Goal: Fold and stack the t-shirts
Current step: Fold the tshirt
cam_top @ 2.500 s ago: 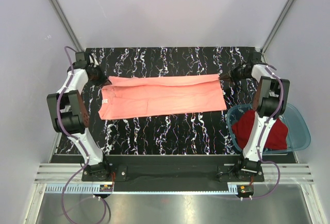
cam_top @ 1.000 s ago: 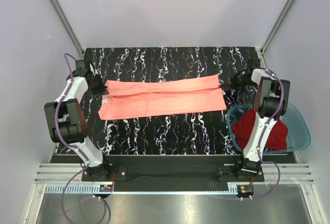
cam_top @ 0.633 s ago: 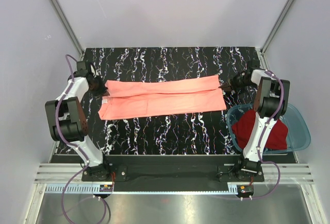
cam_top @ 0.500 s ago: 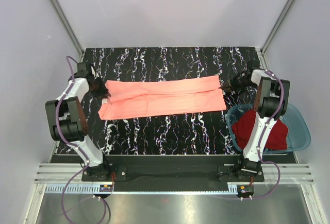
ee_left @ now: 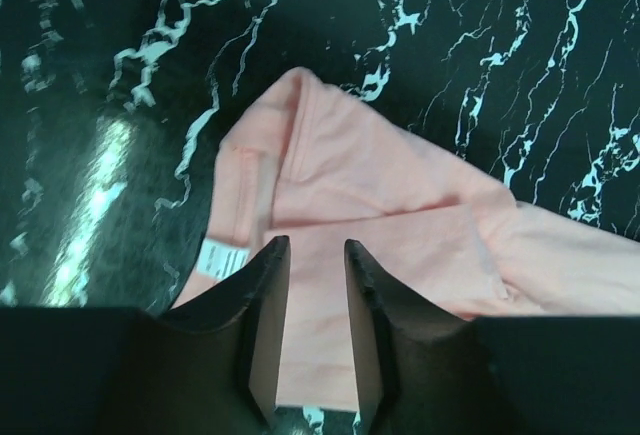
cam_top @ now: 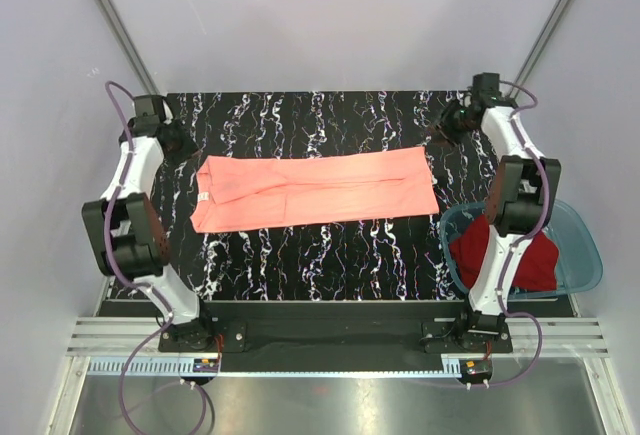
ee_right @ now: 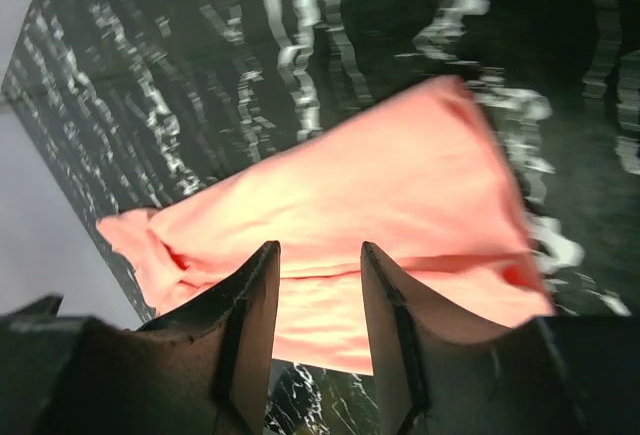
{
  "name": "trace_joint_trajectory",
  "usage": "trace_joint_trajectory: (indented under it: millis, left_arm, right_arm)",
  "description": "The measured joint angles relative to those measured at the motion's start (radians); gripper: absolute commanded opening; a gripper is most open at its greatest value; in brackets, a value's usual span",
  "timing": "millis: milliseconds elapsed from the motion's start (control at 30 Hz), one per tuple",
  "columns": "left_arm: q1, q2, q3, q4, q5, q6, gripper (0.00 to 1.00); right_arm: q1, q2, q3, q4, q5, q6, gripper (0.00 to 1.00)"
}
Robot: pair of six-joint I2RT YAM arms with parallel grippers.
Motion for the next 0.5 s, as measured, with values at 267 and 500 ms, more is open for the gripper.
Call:
trace_joint_trajectory:
  millis: [267,500]
  left_arm:
    - [0.0,0.268,0.045,0.008,0.139,-0.021,0.31]
    - [0.0,0.356,0.072,0.0,0.165,-0.044,0.31]
  right_arm:
    - [0.122,0.111,0.122,0.01,-0.004,0.025,0.21]
    - [0.1,0.19,0.087,0.031,0.029,0.078,0.09]
